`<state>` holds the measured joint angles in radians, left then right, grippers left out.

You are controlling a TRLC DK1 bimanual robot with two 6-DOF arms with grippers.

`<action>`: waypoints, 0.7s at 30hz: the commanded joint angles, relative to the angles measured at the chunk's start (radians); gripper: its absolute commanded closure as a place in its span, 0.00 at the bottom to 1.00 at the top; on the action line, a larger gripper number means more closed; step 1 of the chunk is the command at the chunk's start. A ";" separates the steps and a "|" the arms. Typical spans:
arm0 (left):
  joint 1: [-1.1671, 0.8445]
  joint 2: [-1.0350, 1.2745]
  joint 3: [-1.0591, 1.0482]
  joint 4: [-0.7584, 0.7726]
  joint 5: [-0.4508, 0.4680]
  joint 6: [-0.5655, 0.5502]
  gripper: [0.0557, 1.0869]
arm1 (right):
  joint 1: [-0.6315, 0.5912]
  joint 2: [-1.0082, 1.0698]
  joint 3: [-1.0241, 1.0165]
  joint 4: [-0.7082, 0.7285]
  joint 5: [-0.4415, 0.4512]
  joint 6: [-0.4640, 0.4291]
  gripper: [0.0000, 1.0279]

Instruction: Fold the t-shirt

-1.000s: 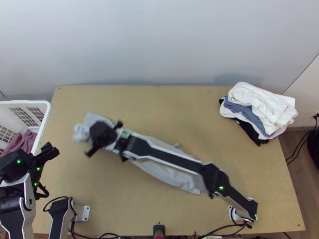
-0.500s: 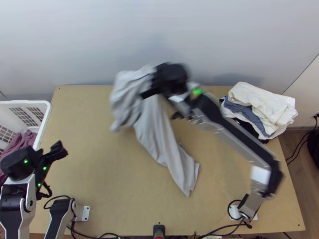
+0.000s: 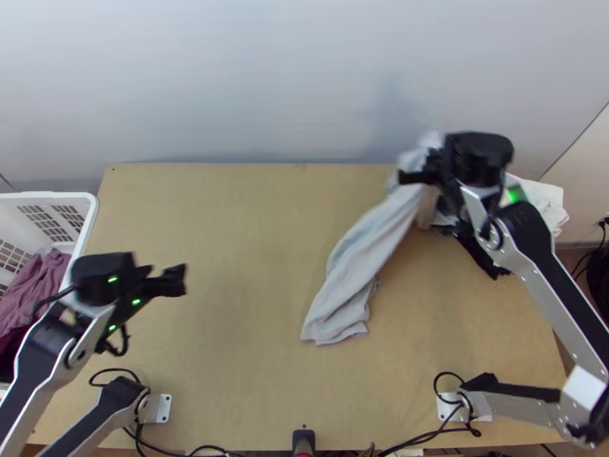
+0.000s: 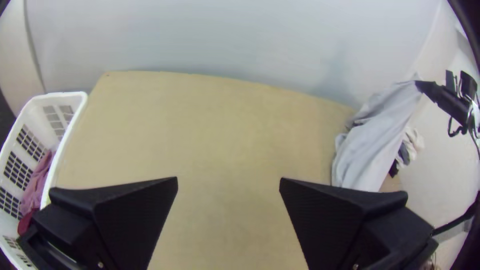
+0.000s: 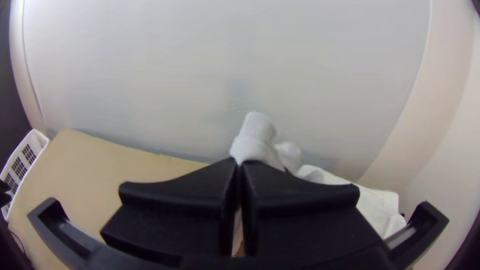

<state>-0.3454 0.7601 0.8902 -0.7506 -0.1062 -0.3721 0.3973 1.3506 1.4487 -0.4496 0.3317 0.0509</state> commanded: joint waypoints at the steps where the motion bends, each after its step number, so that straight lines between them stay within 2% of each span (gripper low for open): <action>1: -0.287 0.240 0.102 0.034 -0.001 -0.024 0.04 | -0.140 -0.159 -0.194 0.005 -0.013 0.003 0.97; 9: -0.480 0.492 0.105 0.211 -0.001 -0.024 0.04 | -0.227 -0.246 -0.261 -0.003 -0.013 0.004 0.97; 21: -0.699 0.737 0.208 0.249 0.003 -0.085 0.05 | -0.250 -0.277 -0.306 -0.015 -0.013 0.021 0.97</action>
<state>-0.9371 1.3571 1.0351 -0.5217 -0.1066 -0.4351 0.1623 1.0935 1.1660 -0.4576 0.3164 0.0669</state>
